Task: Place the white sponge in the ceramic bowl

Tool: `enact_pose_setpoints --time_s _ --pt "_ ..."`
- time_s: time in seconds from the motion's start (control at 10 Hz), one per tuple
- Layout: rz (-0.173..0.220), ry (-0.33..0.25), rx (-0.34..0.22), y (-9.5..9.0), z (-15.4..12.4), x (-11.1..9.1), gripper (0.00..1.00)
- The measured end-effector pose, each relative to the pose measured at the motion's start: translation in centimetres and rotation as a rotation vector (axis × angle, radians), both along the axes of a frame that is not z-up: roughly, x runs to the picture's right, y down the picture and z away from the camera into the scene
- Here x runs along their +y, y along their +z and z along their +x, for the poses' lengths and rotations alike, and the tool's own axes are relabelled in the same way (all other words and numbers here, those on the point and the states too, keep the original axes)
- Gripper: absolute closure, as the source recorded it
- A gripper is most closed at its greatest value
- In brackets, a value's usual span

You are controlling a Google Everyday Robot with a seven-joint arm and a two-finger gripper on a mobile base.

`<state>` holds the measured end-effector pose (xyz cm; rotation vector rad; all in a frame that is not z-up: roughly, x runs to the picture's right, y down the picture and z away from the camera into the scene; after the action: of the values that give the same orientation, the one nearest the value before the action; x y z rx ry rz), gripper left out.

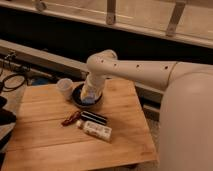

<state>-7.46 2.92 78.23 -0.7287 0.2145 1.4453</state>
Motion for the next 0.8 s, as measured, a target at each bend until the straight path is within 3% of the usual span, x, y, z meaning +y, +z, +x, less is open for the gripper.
enact_pose_setpoints --time_s 0.2,0.4,0.7,0.8 --pt "-0.002 0.027 0.007 3.4 1.0 -2.3 1.0" --pt "-0.01 0.052 -0.025 5.1 0.7 -3.4 1.0" --pt "-0.012 0.04 -0.017 5.1 1.4 -3.4 0.98" --pt "-0.009 0.04 -0.017 4.7 0.9 -3.1 0.9"
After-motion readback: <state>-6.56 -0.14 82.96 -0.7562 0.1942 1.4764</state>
